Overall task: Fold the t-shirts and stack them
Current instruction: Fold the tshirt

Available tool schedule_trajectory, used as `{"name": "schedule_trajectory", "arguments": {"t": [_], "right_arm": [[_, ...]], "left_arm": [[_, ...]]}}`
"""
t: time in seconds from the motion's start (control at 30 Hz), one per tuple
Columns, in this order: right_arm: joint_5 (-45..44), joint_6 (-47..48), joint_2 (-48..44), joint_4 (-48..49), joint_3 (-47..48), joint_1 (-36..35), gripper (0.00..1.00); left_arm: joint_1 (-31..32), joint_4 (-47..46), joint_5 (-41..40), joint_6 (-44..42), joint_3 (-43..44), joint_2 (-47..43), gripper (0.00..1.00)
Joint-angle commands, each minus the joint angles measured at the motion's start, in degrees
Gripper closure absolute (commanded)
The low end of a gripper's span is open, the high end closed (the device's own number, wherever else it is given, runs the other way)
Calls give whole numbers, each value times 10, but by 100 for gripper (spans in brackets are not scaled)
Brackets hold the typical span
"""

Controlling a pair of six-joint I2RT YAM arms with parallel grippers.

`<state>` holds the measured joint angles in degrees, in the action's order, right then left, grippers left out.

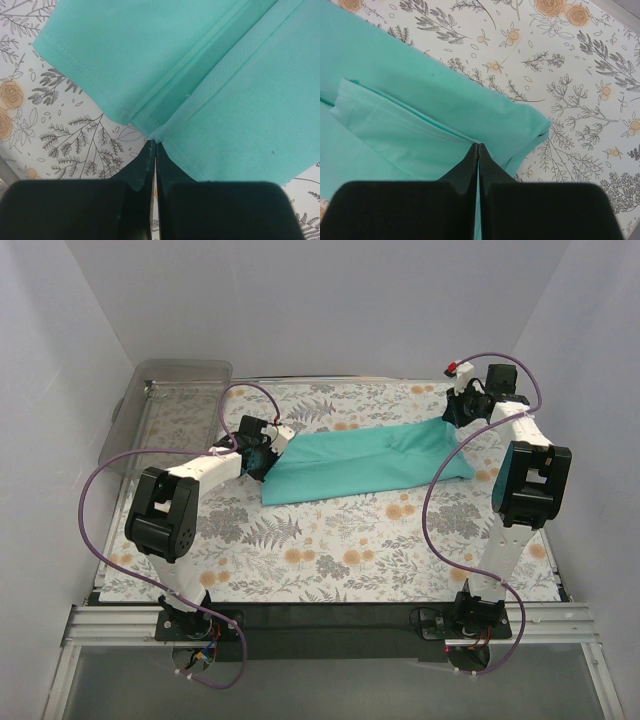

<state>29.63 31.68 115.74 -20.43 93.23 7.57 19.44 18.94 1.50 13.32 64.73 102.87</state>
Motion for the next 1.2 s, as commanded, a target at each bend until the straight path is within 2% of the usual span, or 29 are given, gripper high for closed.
{"name": "schedule_trajectory", "arguments": {"t": [0.0,0.27,1.17], "right_arm": [[-11,-5,-5,26,28,0,99],[-18,-7,-32,51,2,2,99],[-28,-16,2,52,14,-6,99]], "left_arm": [[-5,-7,2,-1,27,-1,100],[-5,-7,2,-3,40,11,100],[-5,-7,1,0,50,30,100]]}}
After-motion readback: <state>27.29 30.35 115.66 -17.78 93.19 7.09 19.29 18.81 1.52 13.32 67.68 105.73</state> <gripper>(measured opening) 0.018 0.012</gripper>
